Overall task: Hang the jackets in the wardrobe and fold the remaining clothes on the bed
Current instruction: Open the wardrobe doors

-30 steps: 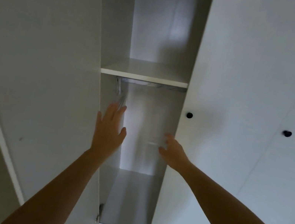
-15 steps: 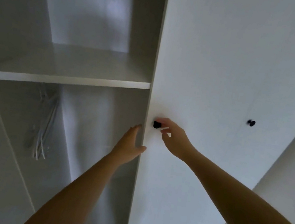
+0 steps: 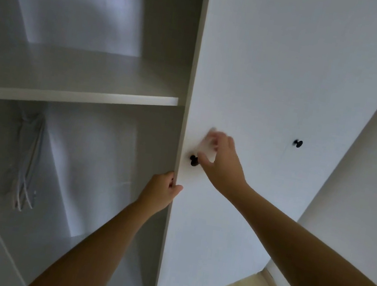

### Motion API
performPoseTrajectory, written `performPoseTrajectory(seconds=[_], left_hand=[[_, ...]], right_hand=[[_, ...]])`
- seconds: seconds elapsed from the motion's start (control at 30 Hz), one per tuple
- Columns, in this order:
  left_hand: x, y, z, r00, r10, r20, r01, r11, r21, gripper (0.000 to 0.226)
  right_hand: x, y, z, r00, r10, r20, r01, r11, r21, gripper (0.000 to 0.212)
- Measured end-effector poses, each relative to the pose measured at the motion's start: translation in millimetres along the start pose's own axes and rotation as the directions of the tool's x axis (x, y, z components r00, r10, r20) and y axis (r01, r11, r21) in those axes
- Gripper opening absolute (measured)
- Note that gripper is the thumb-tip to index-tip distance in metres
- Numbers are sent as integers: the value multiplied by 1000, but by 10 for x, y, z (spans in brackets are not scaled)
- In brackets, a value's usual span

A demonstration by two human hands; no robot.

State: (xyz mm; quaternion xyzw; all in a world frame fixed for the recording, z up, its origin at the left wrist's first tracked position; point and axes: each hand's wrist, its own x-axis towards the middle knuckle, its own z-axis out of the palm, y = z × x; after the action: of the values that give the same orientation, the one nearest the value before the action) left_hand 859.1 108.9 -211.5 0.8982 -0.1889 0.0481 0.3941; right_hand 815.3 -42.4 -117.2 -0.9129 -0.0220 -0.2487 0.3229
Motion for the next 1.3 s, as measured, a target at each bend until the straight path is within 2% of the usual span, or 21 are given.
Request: performPoseTrajectory(seconds=[0.07,0.13,0.2,0.3,0.37,0.43,0.57,0.67,0.73,0.8,0.9,1.07,1.17,1.3], left_hand=[[-174,107,64,1000,11,-19,-11,1000,2,27],[-355,243,137,998,22,-51,-21,1000,19,34],[-535,403,217,996,24,-86,-19,998,60,39],[-785,637,369,992,26,-123,-14,995,97,41],[-938,775,495,989,24,-143,-8,993,114,37],[-1059,916,609,986,19,-168,3,992,128,31],[-1209,1197,850,987,62,-151,-45,993,112,26],[-1292,1416,1028,997,59,-48,-57,997,53,24],[-1317,1599,1167,998,42,57,-44,998,36,32],[-1311,1813,1321,987,45,155,-47,999,11,50],[-1288,2164,1650,969,101,227,-90,994,-59,78],[-1227,2754,2390,983,87,164,-81,996,-43,95],[-1147,3100,2795,990,49,132,-42,998,-51,96],[-1010,3413,3201,997,10,78,0,992,-129,98]], right_hand=[[-83,-96,-80,990,66,-122,-63,998,29,76],[-154,-229,-151,989,77,-130,-75,997,19,97],[-206,-375,-210,988,104,-114,-109,994,-33,107],[-273,-530,-322,961,246,-130,-252,967,-31,111],[-340,-533,-445,934,337,-123,-339,941,4,108],[-448,-469,-586,929,358,-92,-358,934,23,103],[-672,-236,-918,951,302,-62,-298,952,63,98],[-846,-19,-1211,970,237,-45,-233,969,81,95],[-960,144,-1419,977,208,-37,-203,973,108,92],[-1074,323,-1632,979,199,-34,-193,972,136,86],[-1225,638,-1976,975,210,-66,-198,968,156,69],[-1393,1156,-2594,943,316,-103,-286,929,233,26],[-1386,1463,-2933,916,394,-72,-355,882,310,24],[-1310,1805,-3224,908,418,-24,-372,830,415,22]])
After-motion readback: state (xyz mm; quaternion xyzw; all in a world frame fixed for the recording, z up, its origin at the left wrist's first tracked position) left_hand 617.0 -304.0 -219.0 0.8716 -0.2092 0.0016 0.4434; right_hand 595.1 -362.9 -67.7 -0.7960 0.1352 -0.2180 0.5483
